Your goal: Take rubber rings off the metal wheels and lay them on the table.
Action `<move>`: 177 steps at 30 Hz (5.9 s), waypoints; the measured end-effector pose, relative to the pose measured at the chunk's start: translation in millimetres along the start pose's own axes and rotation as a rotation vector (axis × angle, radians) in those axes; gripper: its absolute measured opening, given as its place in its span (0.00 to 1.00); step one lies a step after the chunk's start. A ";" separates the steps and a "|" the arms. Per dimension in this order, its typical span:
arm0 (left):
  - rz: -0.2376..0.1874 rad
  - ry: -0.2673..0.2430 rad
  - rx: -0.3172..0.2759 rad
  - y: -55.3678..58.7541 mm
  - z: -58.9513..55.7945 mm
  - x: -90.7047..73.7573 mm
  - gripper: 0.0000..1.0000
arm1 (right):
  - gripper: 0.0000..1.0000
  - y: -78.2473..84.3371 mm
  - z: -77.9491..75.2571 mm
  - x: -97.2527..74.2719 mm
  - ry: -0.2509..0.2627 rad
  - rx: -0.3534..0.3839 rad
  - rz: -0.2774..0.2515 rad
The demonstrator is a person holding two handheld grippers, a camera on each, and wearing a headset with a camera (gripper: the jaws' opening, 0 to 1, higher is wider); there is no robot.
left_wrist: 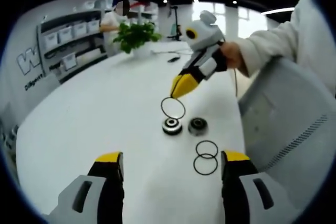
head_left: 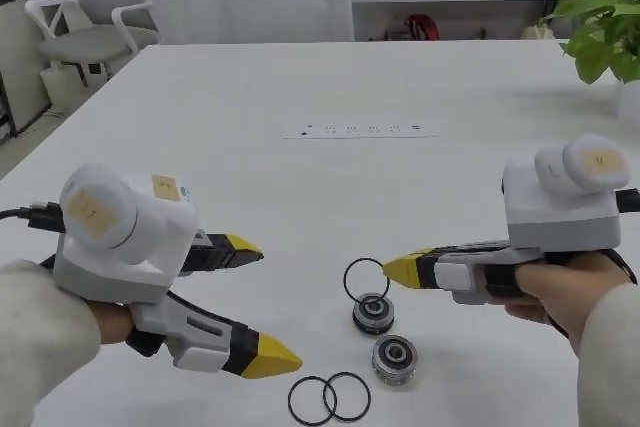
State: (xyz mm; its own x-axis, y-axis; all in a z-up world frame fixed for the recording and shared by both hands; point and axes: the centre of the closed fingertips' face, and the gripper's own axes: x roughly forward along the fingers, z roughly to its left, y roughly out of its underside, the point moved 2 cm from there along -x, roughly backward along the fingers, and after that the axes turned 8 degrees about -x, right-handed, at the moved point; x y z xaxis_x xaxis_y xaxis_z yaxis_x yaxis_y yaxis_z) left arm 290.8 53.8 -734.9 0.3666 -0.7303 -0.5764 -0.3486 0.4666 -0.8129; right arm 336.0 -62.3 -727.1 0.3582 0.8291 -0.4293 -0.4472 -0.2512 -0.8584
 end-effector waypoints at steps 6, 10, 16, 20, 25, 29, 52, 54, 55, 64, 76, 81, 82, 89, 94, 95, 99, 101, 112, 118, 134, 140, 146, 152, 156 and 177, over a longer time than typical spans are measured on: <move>0.028 -0.017 -0.013 16.6 -3.5 -9.3 0.78 | 0.00 -2.2 11.6 4.5 -0.033 -0.008 0.000; 0.030 -0.012 -0.012 20.1 -6.6 -11.6 0.78 | 0.00 -2.5 23.7 7.2 -0.064 -0.033 0.011; 0.042 -0.004 -0.011 26.6 -8.8 -11.7 0.79 | 0.00 -0.3 39.1 11.7 -0.108 -0.053 0.028; 0.052 0.003 -0.009 29.9 -11.2 -11.1 0.79 | 0.00 3.3 43.7 16.3 -0.134 -0.065 0.050; 0.058 0.013 -0.018 33.9 -11.7 -10.1 0.79 | 0.00 10.2 50.9 20.4 -0.163 -0.077 0.077; 0.075 0.020 -0.020 39.2 -12.1 -7.4 0.79 | 0.00 17.5 57.8 24.3 -0.180 -0.087 0.107; 0.104 0.041 -0.024 49.3 -14.7 -5.6 0.80 | 0.00 57.5 83.6 40.7 -0.272 -0.154 0.268; 0.106 0.042 -0.024 49.8 -15.3 -5.7 0.80 | 0.00 61.1 85.7 42.3 -0.278 -0.161 0.283; 0.107 0.042 -0.024 50.1 -15.3 -5.8 0.80 | 0.00 62.4 86.5 42.9 -0.280 -0.165 0.288; 0.105 0.044 -0.027 50.6 -15.6 -6.7 0.80 | 0.00 76.7 94.7 48.2 -0.305 -0.185 0.343; 0.103 0.045 -0.025 51.7 -13.7 -7.9 0.80 | 0.00 87.3 91.2 52.6 -0.283 -0.222 0.382; 0.104 0.047 -0.023 51.8 -13.8 -7.7 0.79 | 0.00 87.4 86.0 53.6 -0.253 -0.230 0.383; 0.104 0.047 -0.023 52.0 -13.8 -7.7 0.79 | 0.00 87.2 85.3 53.7 -0.250 -0.229 0.382; 0.107 0.045 -0.022 52.4 -13.6 -7.6 0.79 | 0.00 85.8 78.2 54.2 -0.219 -0.225 0.373; 0.109 0.043 -0.022 52.6 -13.2 -7.7 0.79 | 0.00 85.0 75.2 54.7 -0.207 -0.219 0.365; 0.109 0.042 -0.023 52.7 -13.2 -7.8 0.79 | 0.00 84.6 74.8 54.8 -0.205 -0.219 0.363; 0.112 0.041 -0.023 53.2 -13.1 -7.9 0.79 | 0.00 83.1 73.9 54.6 -0.204 -0.212 0.356; 0.112 0.041 -0.023 53.2 -13.2 -7.9 0.79 | 0.00 82.5 73.2 54.3 -0.202 -0.211 0.354; 0.112 0.040 -0.022 53.1 -12.6 -8.0 0.79 | 0.03 72.0 65.9 50.6 -0.188 -0.197 0.319; 0.115 0.040 -0.021 54.0 -12.4 -8.1 0.79 | 0.04 61.0 58.2 46.9 -0.158 -0.206 0.286; 0.118 0.042 -0.026 55.7 -12.5 -7.8 0.79 | 0.12 25.0 37.2 30.2 -0.082 -0.198 0.146; 0.117 0.042 -0.028 55.5 -12.4 -7.5 0.79 | 0.18 7.8 31.3 22.6 -0.065 -0.172 0.065; 0.114 0.039 -0.031 54.9 -12.0 -7.9 0.79 | 0.22 -6.3 22.0 12.5 -0.032 -0.149 -0.007; 0.110 0.036 -0.034 54.3 -11.0 -8.2 0.79 | 0.30 -16.7 11.8 4.0 0.012 -0.122 -0.063; 0.103 0.031 -0.037 52.9 -9.9 -9.1 0.79 | 0.33 -21.2 7.5 -1.0 0.036 -0.116 -0.088; 0.011 -0.036 -0.064 27.4 6.1 -22.8 0.80 | 0.35 6.2 -20.8 -7.3 0.110 -0.066 -0.018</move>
State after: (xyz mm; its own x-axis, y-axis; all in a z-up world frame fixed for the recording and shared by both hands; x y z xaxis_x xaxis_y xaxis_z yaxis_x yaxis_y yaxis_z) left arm 278.1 86.3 -744.6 0.3925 -0.7067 -0.5887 -0.4066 0.4408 -0.8002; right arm 347.6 -80.3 -735.1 0.4549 0.7749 -0.4389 -0.3867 -0.2721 -0.8812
